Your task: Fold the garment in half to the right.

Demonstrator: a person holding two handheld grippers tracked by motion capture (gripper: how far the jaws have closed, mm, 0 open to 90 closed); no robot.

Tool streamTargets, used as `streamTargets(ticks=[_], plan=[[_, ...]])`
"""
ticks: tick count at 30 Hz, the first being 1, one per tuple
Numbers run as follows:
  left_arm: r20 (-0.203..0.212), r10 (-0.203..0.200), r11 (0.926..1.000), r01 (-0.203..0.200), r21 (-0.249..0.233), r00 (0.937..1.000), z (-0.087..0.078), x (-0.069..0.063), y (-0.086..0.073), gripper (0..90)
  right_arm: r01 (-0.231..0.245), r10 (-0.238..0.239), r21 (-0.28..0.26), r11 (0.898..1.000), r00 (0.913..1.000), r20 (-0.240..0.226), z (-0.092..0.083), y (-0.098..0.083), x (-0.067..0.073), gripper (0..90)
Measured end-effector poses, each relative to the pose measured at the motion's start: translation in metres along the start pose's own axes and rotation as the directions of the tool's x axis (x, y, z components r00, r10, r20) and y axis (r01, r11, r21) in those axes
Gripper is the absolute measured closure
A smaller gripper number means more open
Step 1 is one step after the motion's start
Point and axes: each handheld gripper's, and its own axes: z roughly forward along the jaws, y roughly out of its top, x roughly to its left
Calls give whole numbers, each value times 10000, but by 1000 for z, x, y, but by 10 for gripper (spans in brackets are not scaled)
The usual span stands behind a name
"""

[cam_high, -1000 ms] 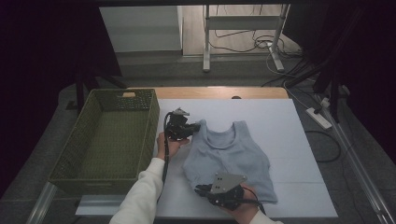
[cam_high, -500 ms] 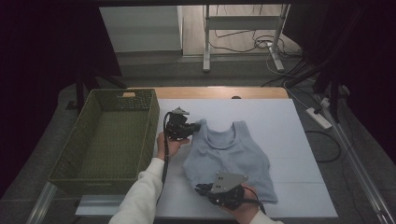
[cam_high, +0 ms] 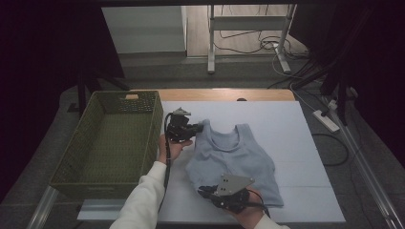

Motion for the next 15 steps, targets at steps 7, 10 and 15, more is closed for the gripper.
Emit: streamTargets(ticks=[7, 10, 15], plan=[[-137, 183, 9995, -186, -247, 9997, -20, -7, 13, 824, 178, -166, -658, 9977, 9997, 178, -10, 15, 1, 843], [-148, 225, 9997, -227, -105, 9996, -20, -9, 13, 824, -2, 21, -630, 9980, 9996, 298, -13, 10, -2, 844], [-187, 296, 9996, -296, 29, 9994, -21, -10, 16, 824, -111, 133, -633, 9979, 9993, 358, -16, 8, -6, 844]])
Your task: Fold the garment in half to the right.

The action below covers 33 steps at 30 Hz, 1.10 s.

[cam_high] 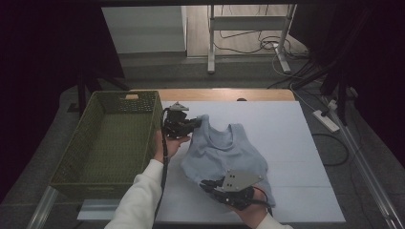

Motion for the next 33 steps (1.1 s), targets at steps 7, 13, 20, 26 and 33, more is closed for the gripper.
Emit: streamTargets(ticks=[7, 13, 20, 26, 33], plan=[[118, -74, 9999, 72, 145, 9999, -2, 0, 1, 824, -13, 13, 9, 10000, 10000, -7, 1, -1, 0, 843], [110, -154, 9997, 152, 211, 9998, -5, 2, 1, 824, 34, -34, 15, 10000, 10000, -42, 4, 0, 3, 844], [-91, -102, 9999, 103, 139, 9999, -18, 5, 9, 824, 260, -262, -416, 9988, 9996, -49, 10, 11, 7, 846], [-273, -52, 9998, 57, 200, 9996, -36, 9, 16, 824, 419, -423, -715, 9966, 9991, -38, 12, 20, 10, 846], [-295, -267, 9988, 279, 413, 9992, -27, 13, 10, 824, 73, -71, -497, 9987, 10000, 52, 11, 10, 8, 846]])
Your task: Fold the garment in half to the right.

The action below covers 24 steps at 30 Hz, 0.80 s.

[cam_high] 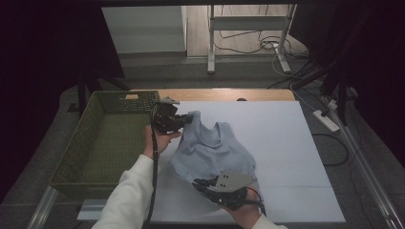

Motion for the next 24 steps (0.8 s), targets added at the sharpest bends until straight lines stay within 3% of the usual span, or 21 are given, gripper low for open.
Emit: streamTargets(ticks=[15, 24], plan=[[-189, -240, 9996, 242, 131, 9995, 14, 4, -5, 822, -406, 406, -8, 9992, 9971, 644, -21, -13, -12, 847], [-367, -267, 9996, 266, -45, 9990, 20, 4, -5, 820, -649, 650, -42, 9979, 9932, 966, -31, -17, -18, 848]])
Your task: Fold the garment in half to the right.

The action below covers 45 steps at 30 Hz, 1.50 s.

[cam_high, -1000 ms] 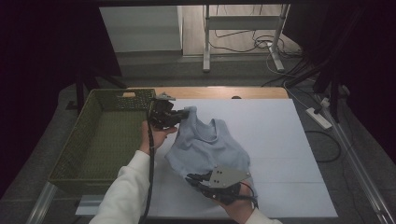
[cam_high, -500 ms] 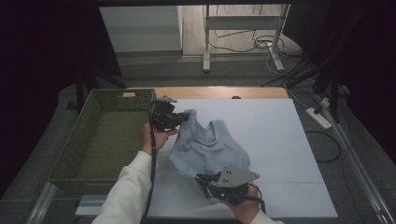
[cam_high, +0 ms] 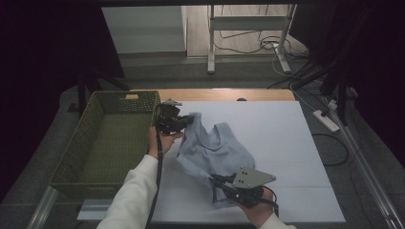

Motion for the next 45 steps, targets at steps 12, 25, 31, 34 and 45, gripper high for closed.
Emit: streamTargets(ticks=[12, 25, 31, 34, 45], plan=[[-72, -152, 9999, 152, 51, 9999, 13, 1, 0, 817, -478, 476, 42, 9988, 9979, 431, -15, -10, -14, 849], [24, -118, 9998, 118, 146, 9999, 24, 0, 1, 817, -745, 728, 197, 9970, 9943, 775, -26, -19, -21, 850], [24, -19, 9997, 18, 243, 10000, 30, -4, 3, 817, -765, 737, 285, 9967, 9933, 885, -29, -23, -22, 850], [27, -11, 9996, 10, 278, 10000, 32, -5, 3, 817, -789, 756, 319, 9964, 9928, 927, -31, -25, -23, 850], [-78, 54, 9994, -51, 329, 10000, 36, -7, 7, 816, -977, 926, 367, 9945, 9882, 1221, -42, -31, -27, 852]])
